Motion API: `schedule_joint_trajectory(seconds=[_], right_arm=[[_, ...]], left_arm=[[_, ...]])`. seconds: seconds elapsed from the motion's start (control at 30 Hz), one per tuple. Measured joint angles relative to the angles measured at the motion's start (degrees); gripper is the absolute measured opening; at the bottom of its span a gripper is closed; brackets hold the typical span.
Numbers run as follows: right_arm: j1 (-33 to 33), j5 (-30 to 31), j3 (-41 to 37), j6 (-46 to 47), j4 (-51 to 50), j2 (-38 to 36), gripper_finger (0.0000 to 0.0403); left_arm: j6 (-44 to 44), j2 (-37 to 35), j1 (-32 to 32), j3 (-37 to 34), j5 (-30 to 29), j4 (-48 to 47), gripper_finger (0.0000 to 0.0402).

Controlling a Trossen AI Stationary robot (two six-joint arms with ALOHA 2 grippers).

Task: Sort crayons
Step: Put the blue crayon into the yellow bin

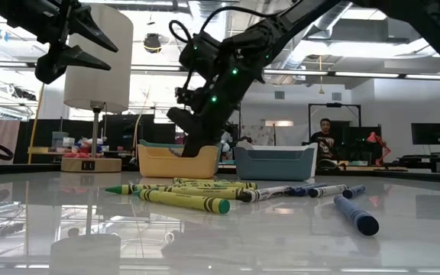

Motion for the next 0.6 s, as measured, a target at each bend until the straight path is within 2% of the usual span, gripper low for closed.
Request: schedule_joint_trajectory(seconds=[0.33,0.6], right_arm=[[-0.99,-2.77,0.0,0.15,0.13,0.0,0.0001],[-1.6,-2.7,0.0,0.13,0.21,0.0,0.002]], left_arm=[[0.0,0.0,0.0,0.0,-0.5,-0.03,0.016],[0.0,0.0,0.0,0.0,-1.0,-0.28,0.016]])
